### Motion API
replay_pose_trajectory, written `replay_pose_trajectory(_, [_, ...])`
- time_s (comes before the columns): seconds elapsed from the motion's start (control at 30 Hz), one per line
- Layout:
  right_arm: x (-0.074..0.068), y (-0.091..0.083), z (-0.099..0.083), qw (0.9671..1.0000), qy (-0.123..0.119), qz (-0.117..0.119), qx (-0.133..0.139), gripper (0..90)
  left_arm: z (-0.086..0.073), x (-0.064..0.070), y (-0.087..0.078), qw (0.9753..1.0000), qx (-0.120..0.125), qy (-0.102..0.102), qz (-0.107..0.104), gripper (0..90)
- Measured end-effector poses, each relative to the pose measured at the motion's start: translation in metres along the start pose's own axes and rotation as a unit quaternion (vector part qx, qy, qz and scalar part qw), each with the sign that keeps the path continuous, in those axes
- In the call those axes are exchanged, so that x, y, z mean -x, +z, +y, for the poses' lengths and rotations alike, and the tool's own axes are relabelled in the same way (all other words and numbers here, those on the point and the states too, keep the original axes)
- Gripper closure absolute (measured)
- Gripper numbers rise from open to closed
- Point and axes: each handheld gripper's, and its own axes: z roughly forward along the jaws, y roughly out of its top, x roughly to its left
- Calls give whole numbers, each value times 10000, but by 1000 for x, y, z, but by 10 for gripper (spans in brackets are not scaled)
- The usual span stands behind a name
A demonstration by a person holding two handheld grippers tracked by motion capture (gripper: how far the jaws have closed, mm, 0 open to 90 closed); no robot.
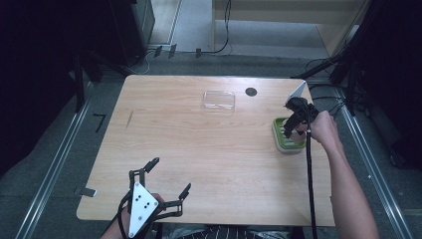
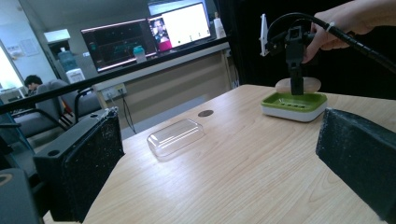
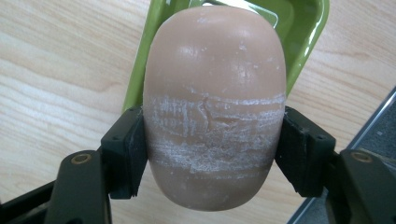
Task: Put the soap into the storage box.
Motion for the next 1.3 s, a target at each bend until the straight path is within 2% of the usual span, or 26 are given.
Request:
replay_pose_trajectory(0.4, [1,14,5,9999,126,102,13,335,0,0,0,10000,4,2,-8,11])
replay_pose_trajectory(0.47, [0,16,6,9998,146,90,-55,335,0,0,0,10000,5,5,-10,11])
replay_pose_trajectory(0.73, [0,24,8,9997,250,49,-26,334,0,0,0,10000,18,1,-17,11])
replay_pose_trajectory(1.3, [2,31,11,9992,401,4,-49,333,0,0,1,10000,7,-5,-16,11])
